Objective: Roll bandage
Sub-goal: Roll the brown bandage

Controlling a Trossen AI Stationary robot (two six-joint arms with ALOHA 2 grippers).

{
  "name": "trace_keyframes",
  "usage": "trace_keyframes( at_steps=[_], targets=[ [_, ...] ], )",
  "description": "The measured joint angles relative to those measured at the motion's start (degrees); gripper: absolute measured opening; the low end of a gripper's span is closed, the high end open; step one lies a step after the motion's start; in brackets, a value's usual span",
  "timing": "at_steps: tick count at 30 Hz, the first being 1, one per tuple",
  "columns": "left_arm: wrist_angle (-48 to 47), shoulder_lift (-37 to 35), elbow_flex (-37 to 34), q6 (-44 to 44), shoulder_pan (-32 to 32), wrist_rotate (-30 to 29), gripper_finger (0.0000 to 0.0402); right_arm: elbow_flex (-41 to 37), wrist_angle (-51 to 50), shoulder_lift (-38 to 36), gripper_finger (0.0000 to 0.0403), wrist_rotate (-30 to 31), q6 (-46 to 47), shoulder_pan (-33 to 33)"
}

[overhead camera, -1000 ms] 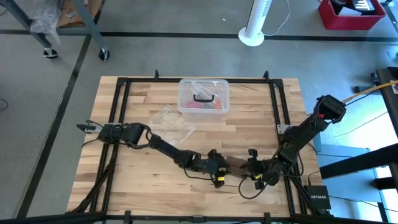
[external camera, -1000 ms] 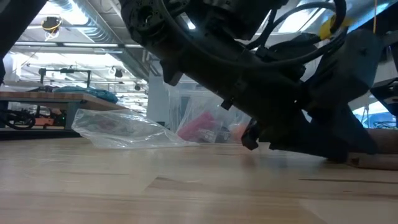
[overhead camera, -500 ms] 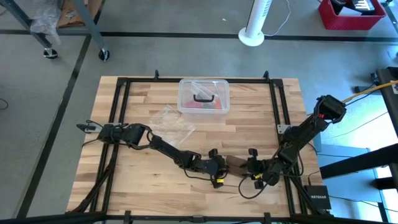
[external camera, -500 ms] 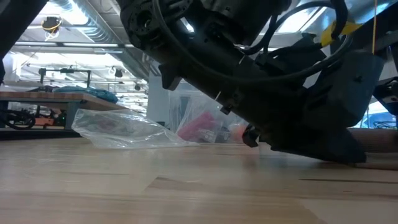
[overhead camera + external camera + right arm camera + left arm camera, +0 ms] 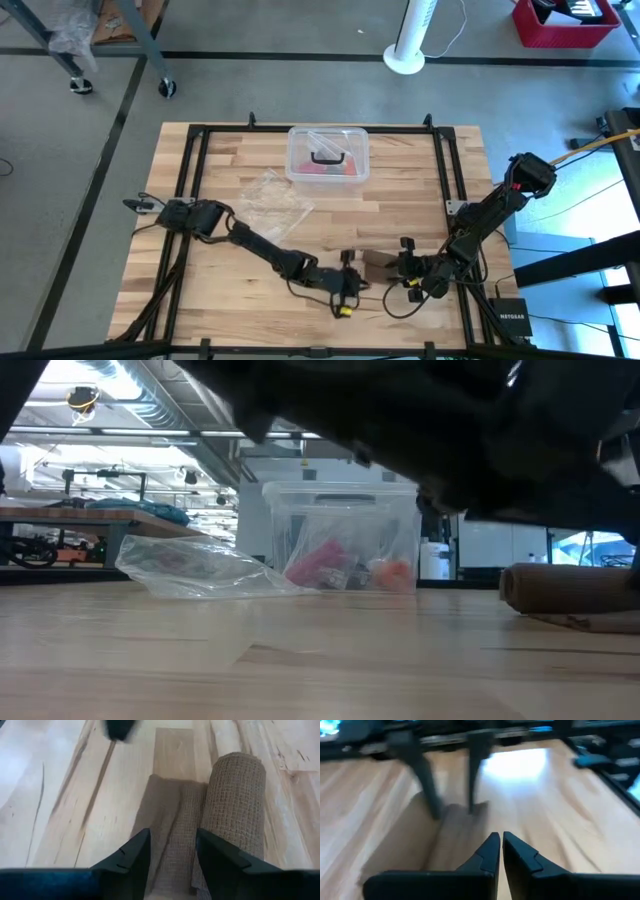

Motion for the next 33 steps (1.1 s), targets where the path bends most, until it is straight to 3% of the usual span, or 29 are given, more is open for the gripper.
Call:
trace_keyframes(
  at_steps=[6,10,14,17,22,33],
  targets=[
    [-1.6,0.1,0.0,3.4,-2.6,0.0,0.0002,0.0,-0.1,0.0,0.016,0.1,0.2,0.0],
    [-2.6,0.3,0.0,-1.3,-1.7,-1.8,0.0006,0.0,-0.1,0.0,0.016,0.1,0.1,0.0],
    [-2.5,0.3,0.0,-8.5,1.0,-2.6,0.0039,0.0,-0.1,0.0,0.016,0.1,0.0,0.0],
    [-3.0,0.9,0.0,-12.6,2.8,1.4,0.0082,0.0,-0.1,0.0,0.016,0.1,0.0,0.0],
    [-2.4,1.8,0.0,-12.6,3.9,3.9,0.0138,0.0,-0.2,0.0,0.016,0.1,-0.2,0.0],
    [-0.9,4.6,0.0,-13.9,5.1,3.1,0.0156,0.0,-0.3,0.0,0.016,0.7,-1.5,0.0]
  ],
)
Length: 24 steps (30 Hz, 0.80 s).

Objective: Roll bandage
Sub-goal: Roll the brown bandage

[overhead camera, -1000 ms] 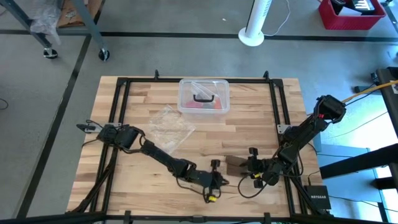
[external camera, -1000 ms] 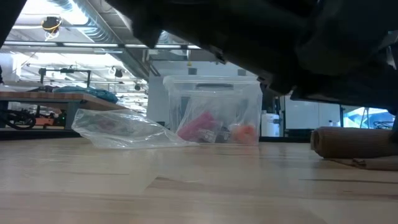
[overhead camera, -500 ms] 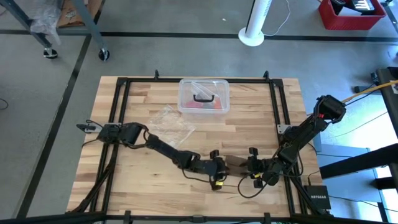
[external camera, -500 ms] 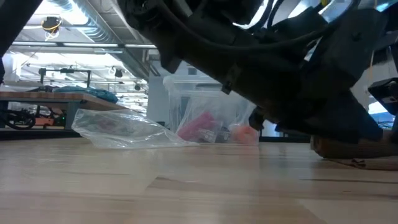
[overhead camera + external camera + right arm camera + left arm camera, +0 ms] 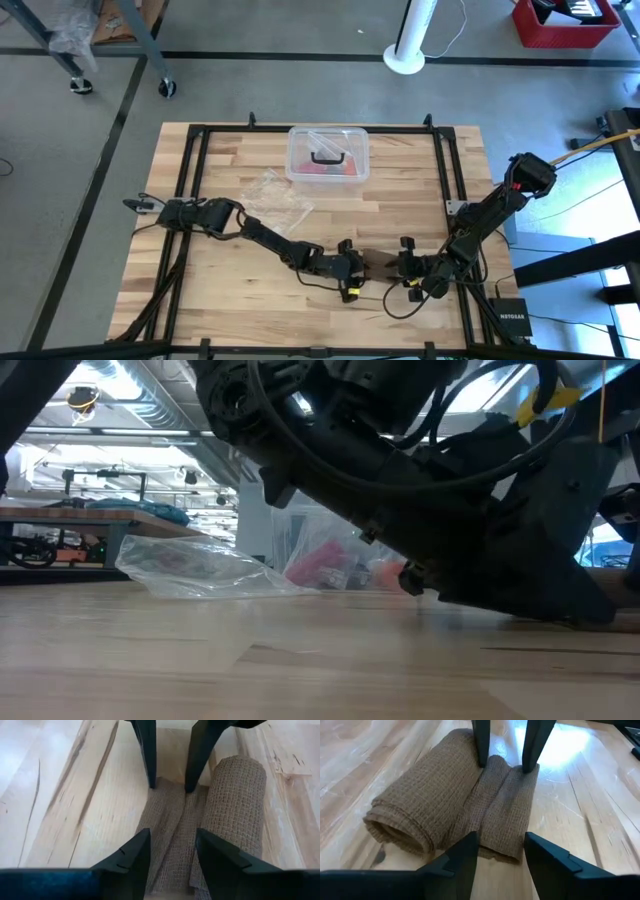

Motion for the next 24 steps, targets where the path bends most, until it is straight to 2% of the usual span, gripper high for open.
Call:
trace_keyframes(
  at_steps=[4,8,16,24],
  targets=[
    [1.5,0.1,0.0,1.5,0.0,0.1,0.0145,0.0,0.0,0.0,0.016,0.0,0.0,0.0],
    [1.9,0.2,-0.1,4.3,-0.2,2.5,0.0113,0.0,0.0,0.0,0.016,0.0,0.0,0.0],
    [1.7,0.2,0.0,4.4,-0.5,3.4,0.0049,0.0,0.0,0.0,0.016,0.1,0.0,0.0],
    [2.3,0.2,-0.1,6.8,-1.3,3.7,0.0021,0.0,-0.1,0.0,0.016,0.1,0.5,0.0]
  ],
)
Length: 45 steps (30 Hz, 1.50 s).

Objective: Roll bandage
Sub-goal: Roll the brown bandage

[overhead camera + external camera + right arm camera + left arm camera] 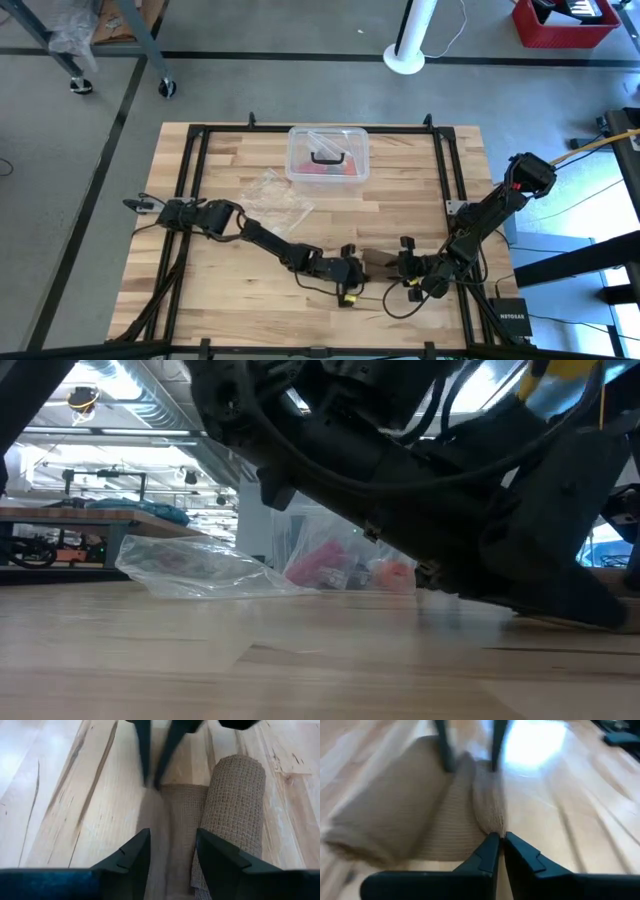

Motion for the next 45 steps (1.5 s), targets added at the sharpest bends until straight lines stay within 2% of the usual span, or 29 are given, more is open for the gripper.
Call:
trace_keyframes(
  at_steps=[5,13,18,24,28,30,36,41,45],
  targets=[
    [0.0,0.0,0.0,3.7,-3.0,2.2,0.002,0.0,-0.1,0.0,0.016,0.0,0.8,0.0],
    [-0.1,0.0,0.0,6.6,-5.7,2.2,0.0021,0.0,0.0,0.0,0.016,-0.2,0.9,0.0],
    [-0.7,-0.6,0.0,6.4,-5.6,2.0,0.0063,0.0,0.0,0.0,0.016,-0.5,0.9,0.0],
    [-1.6,-5.6,0.0,7.0,-4.4,1.3,0.0128,0.0,0.0,0.0,0.016,-0.6,0.9,0.0],
    [-1.2,-7.2,0.0,8.1,-2.0,-6.9,0.014,0.0,0.0,0.0,0.016,-0.6,0.9,0.0],
    [-1.3,-7.2,0.0,8.3,-0.2,-8.8,0.014,0.0,0.0,0.0,0.016,-0.6,0.9,0.0],
    [-0.5,-4.8,0.0,7.8,4.3,-5.4,0.014,0.0,0.1,0.0,0.016,-0.6,0.9,0.0],
    [0.1,-3.6,0.0,7.0,5.3,-4.7,0.014,0.0,0.1,0.0,0.016,-0.8,0.9,0.0],
    [-0.3,-2.8,0.0,6.6,5.2,-4.6,0.014,0.2,-0.1,-0.3,0.016,-4.0,0.9,0.0]
  ],
)
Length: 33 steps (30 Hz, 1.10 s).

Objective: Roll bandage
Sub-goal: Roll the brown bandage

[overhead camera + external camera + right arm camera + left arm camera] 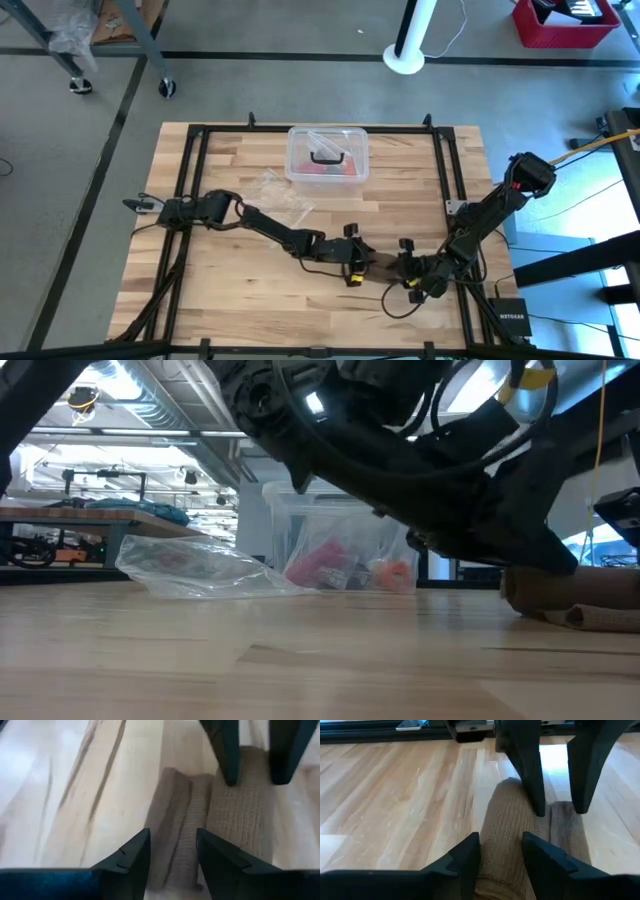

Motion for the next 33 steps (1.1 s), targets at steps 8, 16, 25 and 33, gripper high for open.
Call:
trace_keyframes(
  at_steps=[8,16,25,33],
  targets=[
    [-0.2,0.3,0.0,-2.9,-0.1,-0.1,0.014,3.3,0.2,1.2,0.016,-3.4,0.2,0.0],
    [0.0,0.4,0.0,-3.0,0.0,-0.1,0.014,3.1,0.8,6.4,0.016,-0.8,3.4,0.0],
    [0.0,0.4,0.0,-3.4,0.0,-0.1,0.014,3.1,6.8,9.7,0.016,-3.3,3.4,0.0],
    [-0.6,0.4,0.0,-5.0,0.5,-0.1,0.014,3.1,12.6,9.7,0.016,-12.9,0.3,0.1]
  ],
)
